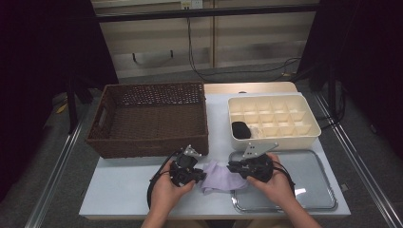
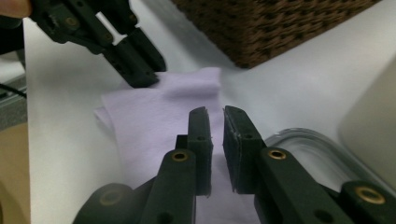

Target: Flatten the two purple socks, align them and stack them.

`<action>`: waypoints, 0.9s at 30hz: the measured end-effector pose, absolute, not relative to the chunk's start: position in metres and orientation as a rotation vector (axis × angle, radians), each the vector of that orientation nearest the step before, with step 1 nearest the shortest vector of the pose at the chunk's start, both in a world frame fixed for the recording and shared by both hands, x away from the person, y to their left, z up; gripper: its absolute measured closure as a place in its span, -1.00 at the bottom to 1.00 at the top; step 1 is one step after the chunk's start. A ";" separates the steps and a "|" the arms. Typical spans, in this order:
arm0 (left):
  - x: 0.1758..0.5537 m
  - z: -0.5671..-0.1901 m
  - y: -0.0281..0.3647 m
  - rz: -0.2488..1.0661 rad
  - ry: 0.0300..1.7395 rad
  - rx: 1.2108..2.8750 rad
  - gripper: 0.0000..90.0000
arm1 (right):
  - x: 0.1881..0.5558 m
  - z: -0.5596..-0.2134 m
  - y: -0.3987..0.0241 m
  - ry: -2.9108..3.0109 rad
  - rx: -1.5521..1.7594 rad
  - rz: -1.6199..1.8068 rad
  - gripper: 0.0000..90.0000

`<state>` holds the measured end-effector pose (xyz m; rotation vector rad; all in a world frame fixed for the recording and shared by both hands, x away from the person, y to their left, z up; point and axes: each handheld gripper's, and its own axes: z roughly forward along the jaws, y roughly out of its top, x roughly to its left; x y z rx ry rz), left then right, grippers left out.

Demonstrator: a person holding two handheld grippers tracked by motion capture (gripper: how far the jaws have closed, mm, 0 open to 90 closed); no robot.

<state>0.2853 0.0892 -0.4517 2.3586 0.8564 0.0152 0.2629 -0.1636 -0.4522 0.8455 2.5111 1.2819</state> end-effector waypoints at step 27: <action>0.294 -0.457 0.084 0.019 0.795 2.322 0.48 | 0.260 -0.480 -0.149 2.641 0.827 1.180 0.97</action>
